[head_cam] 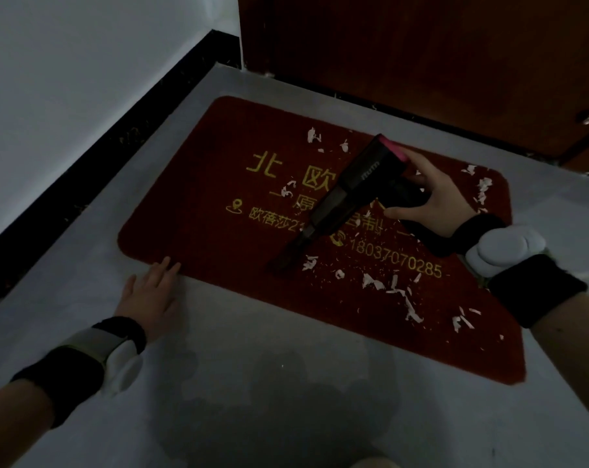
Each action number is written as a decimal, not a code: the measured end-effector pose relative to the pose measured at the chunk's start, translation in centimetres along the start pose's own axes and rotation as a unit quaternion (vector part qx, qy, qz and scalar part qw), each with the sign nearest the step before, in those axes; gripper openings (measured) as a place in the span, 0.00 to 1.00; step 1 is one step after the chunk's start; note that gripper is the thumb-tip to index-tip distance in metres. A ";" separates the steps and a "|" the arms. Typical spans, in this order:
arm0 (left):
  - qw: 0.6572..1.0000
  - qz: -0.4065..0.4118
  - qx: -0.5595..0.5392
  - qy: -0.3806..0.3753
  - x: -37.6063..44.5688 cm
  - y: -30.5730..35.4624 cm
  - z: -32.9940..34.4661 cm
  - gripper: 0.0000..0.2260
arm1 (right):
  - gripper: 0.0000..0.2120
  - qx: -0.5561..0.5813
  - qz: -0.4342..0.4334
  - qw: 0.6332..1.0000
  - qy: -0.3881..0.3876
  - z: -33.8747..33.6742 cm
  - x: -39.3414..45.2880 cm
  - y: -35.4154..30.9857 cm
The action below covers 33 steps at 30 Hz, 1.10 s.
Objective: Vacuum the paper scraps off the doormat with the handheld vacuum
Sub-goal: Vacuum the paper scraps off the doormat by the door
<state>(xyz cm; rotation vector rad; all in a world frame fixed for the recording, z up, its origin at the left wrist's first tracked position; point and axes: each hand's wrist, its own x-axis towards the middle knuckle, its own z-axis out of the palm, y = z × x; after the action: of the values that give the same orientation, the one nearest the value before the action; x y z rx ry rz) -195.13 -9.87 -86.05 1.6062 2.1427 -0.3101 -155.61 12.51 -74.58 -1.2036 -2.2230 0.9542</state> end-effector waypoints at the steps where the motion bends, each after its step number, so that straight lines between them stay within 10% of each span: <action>1: 1.000 0.000 0.004 0.000 0.0 0.0 0.0 0.28 | 0.41 0.006 0.002 1.000 0.006 0.1 0.0 -0.1; 19: 1.000 0.007 -0.017 0.026 0.2 -0.1 0.5 0.28 | 0.43 -0.060 0.134 0.955 0.259 3.4 2.3 -1.7; 33: 0.997 0.018 -0.053 0.055 0.6 -0.4 0.6 0.26 | 0.41 0.015 0.077 0.987 0.142 3.1 2.5 -1.8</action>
<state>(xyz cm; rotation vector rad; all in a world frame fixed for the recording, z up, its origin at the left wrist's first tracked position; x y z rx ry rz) -195.49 -9.72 -86.86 1.6343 2.1689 -0.0965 -159.93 12.86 -75.19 -1.4165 -1.9094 0.8123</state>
